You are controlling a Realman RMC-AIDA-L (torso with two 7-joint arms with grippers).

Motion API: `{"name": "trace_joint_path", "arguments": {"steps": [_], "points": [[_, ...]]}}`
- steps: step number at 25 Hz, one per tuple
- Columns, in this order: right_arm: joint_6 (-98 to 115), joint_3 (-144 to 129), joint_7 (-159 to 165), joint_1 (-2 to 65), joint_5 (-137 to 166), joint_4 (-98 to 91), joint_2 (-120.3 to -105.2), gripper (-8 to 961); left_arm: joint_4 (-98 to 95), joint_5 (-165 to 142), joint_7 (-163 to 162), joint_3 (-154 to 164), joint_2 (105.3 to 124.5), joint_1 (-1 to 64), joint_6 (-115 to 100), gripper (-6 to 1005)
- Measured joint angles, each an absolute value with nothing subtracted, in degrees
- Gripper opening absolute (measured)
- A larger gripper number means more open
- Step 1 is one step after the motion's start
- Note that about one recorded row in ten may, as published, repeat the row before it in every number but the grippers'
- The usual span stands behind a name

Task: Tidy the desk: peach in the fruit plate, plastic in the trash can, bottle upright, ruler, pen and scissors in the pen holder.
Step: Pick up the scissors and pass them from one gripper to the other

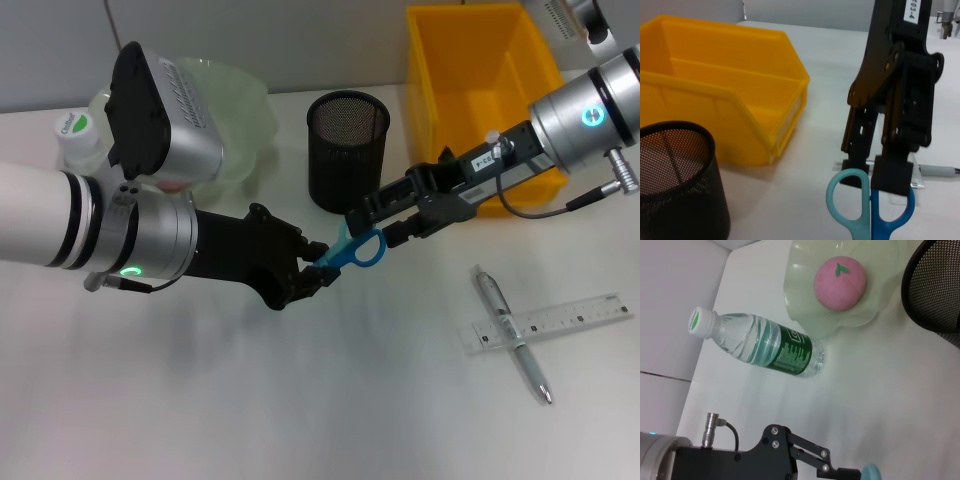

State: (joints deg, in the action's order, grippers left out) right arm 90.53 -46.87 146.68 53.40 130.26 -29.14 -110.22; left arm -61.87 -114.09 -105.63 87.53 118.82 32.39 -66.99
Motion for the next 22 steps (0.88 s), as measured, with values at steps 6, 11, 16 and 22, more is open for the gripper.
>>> {"name": "trace_joint_path", "arguments": {"steps": [6,11,16,22], "points": [[89.28,-46.91,146.69,53.43,130.26,-29.1,-110.74,747,-61.87,-114.07,-106.16,87.62,118.82,32.78,-66.42,245],[88.6,-46.93,146.69,53.44,130.26,-28.97,-110.94,747,-61.87,-114.07,-106.29,87.81,118.83,32.97,-66.51,245],[88.02,-46.94,146.4,53.4,130.25,-28.91,-111.48,747,-61.48,-114.07,-106.32,87.88,118.83,33.26,-66.51,243],[87.47,-46.99,146.18,53.45,130.25,-28.91,-111.7,746,-60.57,-114.08,-106.34,87.98,118.83,33.82,-66.52,244]]}}
